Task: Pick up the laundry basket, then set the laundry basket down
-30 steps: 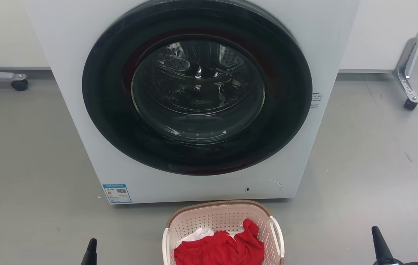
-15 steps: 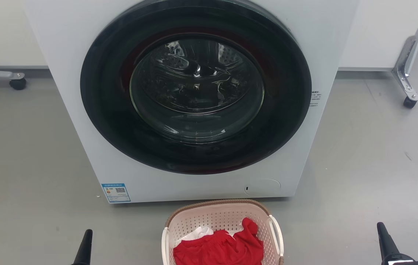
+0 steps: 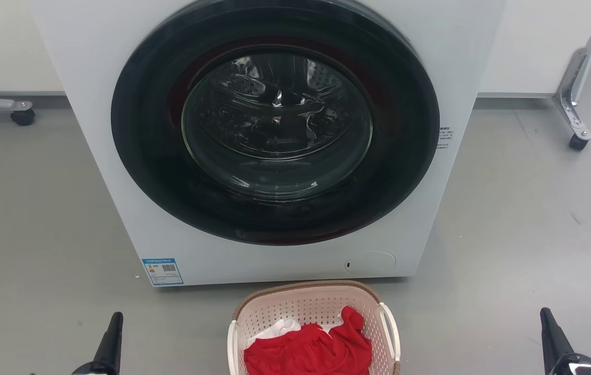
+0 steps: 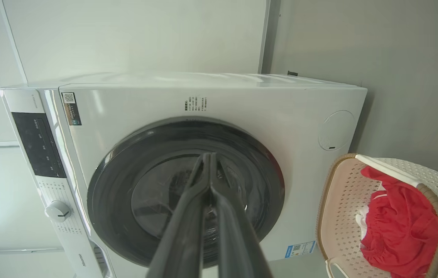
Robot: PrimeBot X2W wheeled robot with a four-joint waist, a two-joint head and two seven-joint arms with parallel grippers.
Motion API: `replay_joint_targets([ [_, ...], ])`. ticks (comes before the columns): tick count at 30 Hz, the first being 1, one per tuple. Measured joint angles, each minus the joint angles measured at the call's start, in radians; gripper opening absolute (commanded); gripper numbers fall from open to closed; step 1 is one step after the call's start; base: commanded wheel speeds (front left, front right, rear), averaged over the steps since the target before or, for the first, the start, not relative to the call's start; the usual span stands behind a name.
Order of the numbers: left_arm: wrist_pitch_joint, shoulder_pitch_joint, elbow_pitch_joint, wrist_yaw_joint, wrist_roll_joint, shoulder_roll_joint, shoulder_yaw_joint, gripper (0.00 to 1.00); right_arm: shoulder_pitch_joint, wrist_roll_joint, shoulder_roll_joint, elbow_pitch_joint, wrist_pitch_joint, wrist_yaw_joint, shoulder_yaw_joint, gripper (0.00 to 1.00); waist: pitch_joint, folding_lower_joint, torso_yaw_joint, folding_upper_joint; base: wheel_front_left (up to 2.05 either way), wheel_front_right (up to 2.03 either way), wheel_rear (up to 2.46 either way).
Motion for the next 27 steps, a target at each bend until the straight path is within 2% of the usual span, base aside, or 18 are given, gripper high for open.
replay_joint_targets([
  [5,0.008,-0.011,0.002,-0.008,-0.04,-0.002,0.007,0.0,-0.012,0.032,0.004,0.002,0.008,0.003,-0.012,0.0,0.001,0.0,-0.001,0.0,0.0,0.0,0.0],
  [27,0.008,-0.011,0.003,-0.008,-0.041,-0.003,0.007,0.0,-0.013,0.032,0.005,0.003,0.008,0.006,-0.012,0.0,0.001,0.0001,-0.001,0.0,0.0,0.0,0.0],
])
